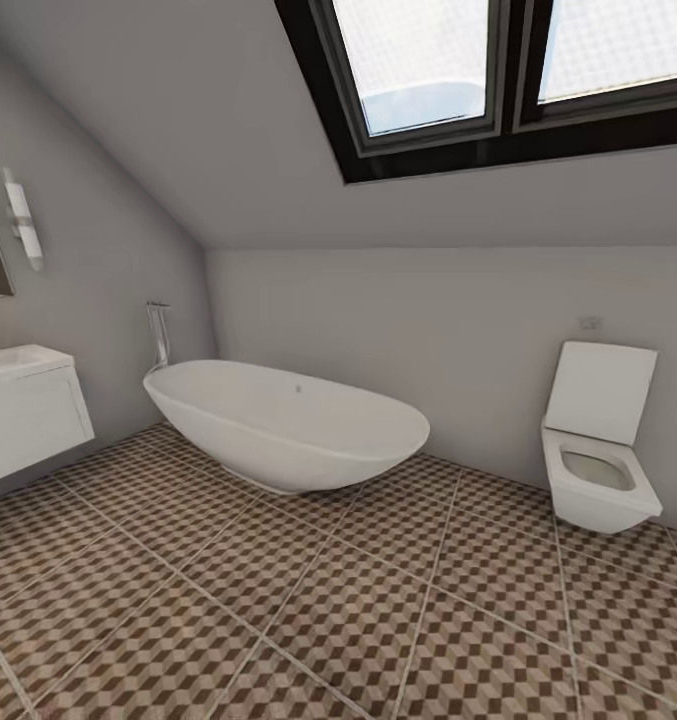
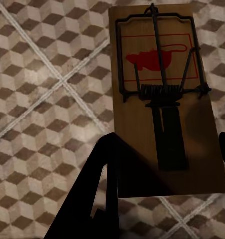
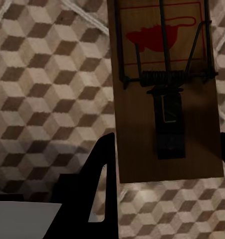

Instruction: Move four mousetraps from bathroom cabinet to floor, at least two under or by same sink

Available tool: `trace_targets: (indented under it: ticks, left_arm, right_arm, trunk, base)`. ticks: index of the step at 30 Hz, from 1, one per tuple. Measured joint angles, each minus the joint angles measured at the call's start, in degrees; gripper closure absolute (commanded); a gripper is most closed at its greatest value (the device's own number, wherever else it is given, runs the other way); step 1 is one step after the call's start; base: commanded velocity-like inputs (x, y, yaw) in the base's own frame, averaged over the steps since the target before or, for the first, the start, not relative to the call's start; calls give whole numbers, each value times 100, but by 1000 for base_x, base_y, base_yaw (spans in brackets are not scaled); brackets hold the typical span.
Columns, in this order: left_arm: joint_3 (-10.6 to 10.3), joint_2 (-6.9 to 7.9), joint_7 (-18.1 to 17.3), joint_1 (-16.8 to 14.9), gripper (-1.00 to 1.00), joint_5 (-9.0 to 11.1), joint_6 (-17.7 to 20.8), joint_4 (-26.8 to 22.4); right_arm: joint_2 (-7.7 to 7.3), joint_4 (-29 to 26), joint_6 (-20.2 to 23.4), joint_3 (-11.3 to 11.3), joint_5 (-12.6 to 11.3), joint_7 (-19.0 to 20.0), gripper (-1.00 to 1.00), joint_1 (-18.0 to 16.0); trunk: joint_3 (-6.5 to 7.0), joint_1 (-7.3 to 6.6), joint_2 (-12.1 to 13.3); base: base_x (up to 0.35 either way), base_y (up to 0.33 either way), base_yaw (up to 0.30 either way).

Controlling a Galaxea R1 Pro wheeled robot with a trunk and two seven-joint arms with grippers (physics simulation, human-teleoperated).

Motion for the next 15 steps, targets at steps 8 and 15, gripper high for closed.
trace_targets:
  ticks: [8, 15]
  left_arm:
    - [1, 0, 0, 0, 100, 0, 0, 0]
    - [-1, 0, 0, 0, 100, 0, 0, 0]
  right_arm:
    - [6, 0, 0, 0, 0, -2, 100, 0]
    - [12, 0, 0, 3, 0, 4, 100, -1]
  trunk:
    - [0, 0, 0]
    - [0, 0, 0]
  base:
    - [0, 0, 290]
    - [0, 0, 290]
